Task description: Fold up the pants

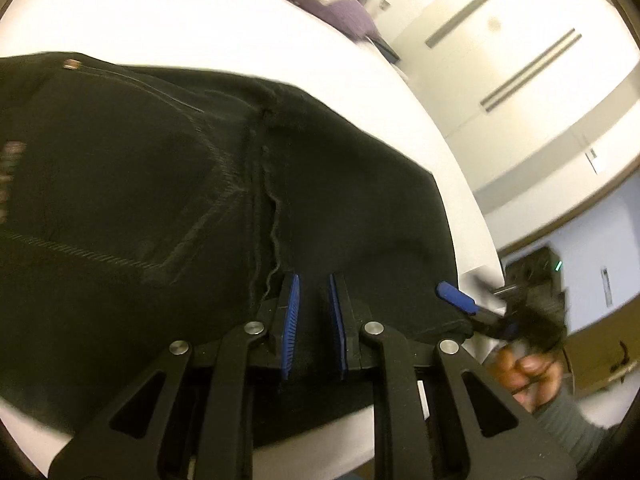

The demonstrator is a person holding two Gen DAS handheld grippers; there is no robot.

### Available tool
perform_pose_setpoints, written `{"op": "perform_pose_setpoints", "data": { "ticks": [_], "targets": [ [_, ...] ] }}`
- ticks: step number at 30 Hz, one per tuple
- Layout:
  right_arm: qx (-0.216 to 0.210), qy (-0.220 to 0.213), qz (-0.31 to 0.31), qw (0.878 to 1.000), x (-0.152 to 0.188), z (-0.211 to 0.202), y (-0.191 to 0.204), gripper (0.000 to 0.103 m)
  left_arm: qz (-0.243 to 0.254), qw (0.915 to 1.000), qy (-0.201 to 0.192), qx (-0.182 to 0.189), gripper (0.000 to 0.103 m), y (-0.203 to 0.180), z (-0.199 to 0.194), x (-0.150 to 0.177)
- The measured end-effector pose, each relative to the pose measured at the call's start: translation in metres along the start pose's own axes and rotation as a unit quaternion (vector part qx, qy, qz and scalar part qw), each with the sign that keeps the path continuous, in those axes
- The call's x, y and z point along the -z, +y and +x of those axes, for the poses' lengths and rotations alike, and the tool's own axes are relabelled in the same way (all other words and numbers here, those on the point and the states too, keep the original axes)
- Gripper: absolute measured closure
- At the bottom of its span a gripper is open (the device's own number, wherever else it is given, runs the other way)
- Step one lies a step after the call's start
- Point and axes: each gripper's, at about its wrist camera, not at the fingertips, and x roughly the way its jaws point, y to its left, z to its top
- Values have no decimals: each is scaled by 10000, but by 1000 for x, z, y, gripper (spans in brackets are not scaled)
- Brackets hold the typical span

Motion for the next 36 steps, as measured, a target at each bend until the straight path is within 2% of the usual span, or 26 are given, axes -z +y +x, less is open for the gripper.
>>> {"op": "perform_pose_setpoints", "data": {
  "ticks": [1,2,3,4,6,7,8,9,10,11,13,15,19,23,25,31,33,36],
  "targets": [
    [168,-11,218,9996,0,-9,-11,95,-40,9999,-128,-81,88,3,-12,2],
    [197,-39,380,9991,1,-16,-13,95,-95,9994,-317,-105,88,7,-29,3],
    [275,-102,438,9986,0,-25,-12,86,-204,9983,-541,-105,88,16,-52,4],
    [396,-281,310,9983,-5,-30,1,61,-342,9968,-707,-157,88,26,-71,3],
    [277,-601,46,9978,-3,-47,22,32,-743,9908,-1080,-343,86,54,-110,8],
    [186,-710,-25,9973,-3,-50,31,31,-940,9870,-1229,-436,83,67,-126,9],
    [41,-780,-82,9969,-5,-56,37,31,-1164,9816,-1413,-543,71,82,-143,13],
    [-53,-793,-95,9968,-9,-53,42,31,-1410,9747,-1615,-635,42,98,-159,17],
    [-135,-792,-83,9967,-11,-46,48,31,-1679,9660,-1834,-709,27,113,-173,21],
    [-147,-774,-66,9969,-10,-43,50,31,-2075,9505,-2172,-794,13,132,-190,28],
    [-215,-660,-71,9976,-12,-25,56,31,-2537,9330,-2427,-790,12,158,-210,35],
    [-252,-543,-88,9982,-10,-3,71,31,-2805,9259,-2419,-750,12,176,-214,39],
    [-238,-323,-143,9991,-5,17,77,31,-2900,9277,-2260,-647,12,189,-200,41],
    [-274,-257,-209,9991,0,18,84,31,-2846,9336,-2086,-618,12,192,-181,39],
    [-291,-271,-230,9989,-2,17,86,31,-2893,9329,-2082,-521,12,186,-155,48],
    [-326,-350,-217,9986,-3,16,86,31,-3135,9240,-2188,-33,12,205,-132,44],
    [-318,-336,-191,9987,-2,18,85,31,-3220,9193,-2258,141,13,211,-133,38],
    [-326,-305,-160,9989,2,17,83,31,-3205,9194,-2266,248,14,216,-134,29]
  ]
}}
